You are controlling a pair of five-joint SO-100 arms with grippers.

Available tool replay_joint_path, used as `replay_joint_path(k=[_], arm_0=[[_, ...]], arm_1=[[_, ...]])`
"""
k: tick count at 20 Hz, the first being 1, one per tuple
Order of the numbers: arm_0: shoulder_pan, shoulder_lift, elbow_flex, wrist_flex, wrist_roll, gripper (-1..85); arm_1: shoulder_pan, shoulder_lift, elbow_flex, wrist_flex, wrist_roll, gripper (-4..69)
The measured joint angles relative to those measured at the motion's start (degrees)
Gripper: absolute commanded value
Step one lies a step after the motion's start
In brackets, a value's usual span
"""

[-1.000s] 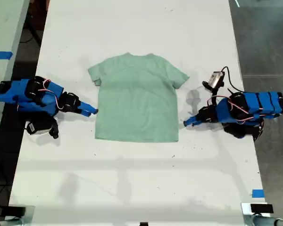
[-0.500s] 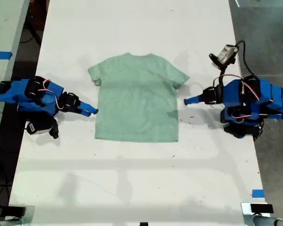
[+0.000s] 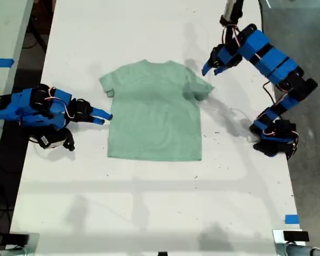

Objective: Fold t shirt

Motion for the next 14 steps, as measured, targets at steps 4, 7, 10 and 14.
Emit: replay_joint_path(k=[4, 7, 10, 14], arm_0=[[-3.43, 0.0, 0.0, 0.0, 0.0, 18.0], [-3.87, 0.0, 0.0, 0.0, 0.0, 18.0], [-3.6, 0.0, 0.0, 0.0, 0.0, 18.0], [-3.87, 0.0, 0.0, 0.0, 0.0, 18.0]], arm_1=[[6.15, -14.77, 1.76, -8.88, -2.02, 17.4], [6.77, -19.6, 5.8, -13.18, -2.02, 15.1], [7.29, -19.69, 10.9, -18.02, -1.23, 15.0], [7.38, -19.86, 15.73, -22.85, 0.09, 1.5]])
